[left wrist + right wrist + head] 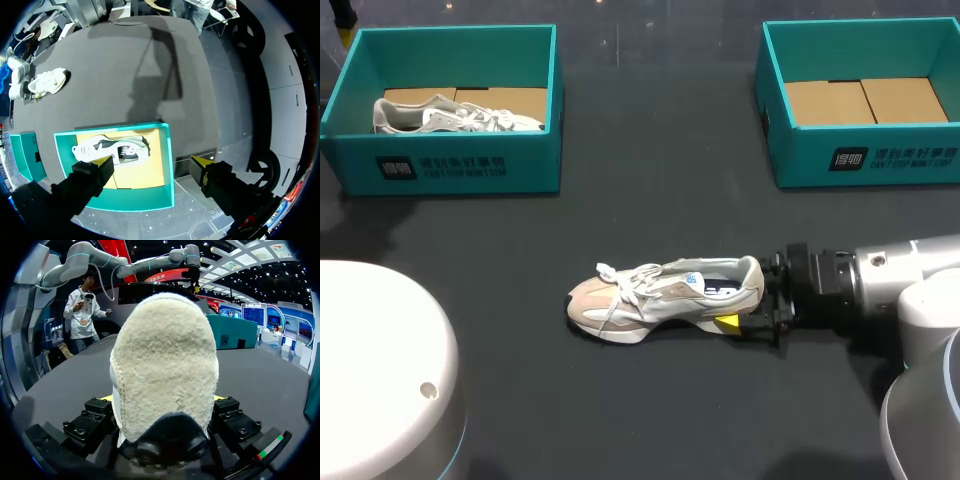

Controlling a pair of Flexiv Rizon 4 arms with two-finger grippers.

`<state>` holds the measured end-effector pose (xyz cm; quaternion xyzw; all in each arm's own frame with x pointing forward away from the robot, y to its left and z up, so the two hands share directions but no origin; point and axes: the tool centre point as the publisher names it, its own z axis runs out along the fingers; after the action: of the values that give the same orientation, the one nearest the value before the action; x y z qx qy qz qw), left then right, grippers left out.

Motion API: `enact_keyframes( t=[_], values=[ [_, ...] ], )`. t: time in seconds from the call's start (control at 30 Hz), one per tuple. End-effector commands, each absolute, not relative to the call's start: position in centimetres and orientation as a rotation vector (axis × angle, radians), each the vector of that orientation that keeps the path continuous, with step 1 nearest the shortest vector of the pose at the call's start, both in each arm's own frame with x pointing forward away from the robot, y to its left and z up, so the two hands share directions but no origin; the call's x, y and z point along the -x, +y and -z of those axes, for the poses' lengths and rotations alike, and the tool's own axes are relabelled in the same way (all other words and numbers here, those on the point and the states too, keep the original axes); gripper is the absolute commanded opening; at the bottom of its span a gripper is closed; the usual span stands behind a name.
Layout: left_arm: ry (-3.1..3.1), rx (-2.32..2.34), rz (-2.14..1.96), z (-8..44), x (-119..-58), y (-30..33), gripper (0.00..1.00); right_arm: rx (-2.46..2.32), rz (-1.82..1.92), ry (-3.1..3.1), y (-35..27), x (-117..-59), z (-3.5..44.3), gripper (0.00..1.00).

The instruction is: Take the shoe out of the shoebox, open the shoe tongue, remove and reinsert the insole, then place the shoe into the shoebox

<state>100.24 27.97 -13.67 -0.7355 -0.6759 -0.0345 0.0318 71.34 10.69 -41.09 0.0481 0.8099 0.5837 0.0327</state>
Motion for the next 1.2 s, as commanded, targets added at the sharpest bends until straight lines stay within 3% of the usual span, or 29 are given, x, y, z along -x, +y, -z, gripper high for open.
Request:
enact_keyframes(
  t=[0.03,0.3,0.63,1.1,1.2],
  values=[
    [-2.079,2.265,0.108,13.6,-100.3,28.0,1.00,-0.150,-1.791,2.494,10.7,-71.2,41.0,0.00],
    [-2.242,2.140,0.102,13.4,-99.1,26.9,1.00,-0.150,-1.791,2.494,10.7,-71.2,41.0,0.00],
    [-2.822,1.027,-0.182,14.0,-91.8,21.6,1.00,-0.150,-1.791,2.494,10.7,-71.2,41.0,0.00],
    [-2.810,1.068,-0.164,13.8,-89.8,19.9,1.00,-0.150,-1.791,2.494,10.7,-71.2,41.0,0.00],
    [-2.888,0.816,-0.084,14.2,-88.2,17.7,1.00,-0.150,-1.791,2.494,10.7,-71.2,41.0,0.00]
  ],
)
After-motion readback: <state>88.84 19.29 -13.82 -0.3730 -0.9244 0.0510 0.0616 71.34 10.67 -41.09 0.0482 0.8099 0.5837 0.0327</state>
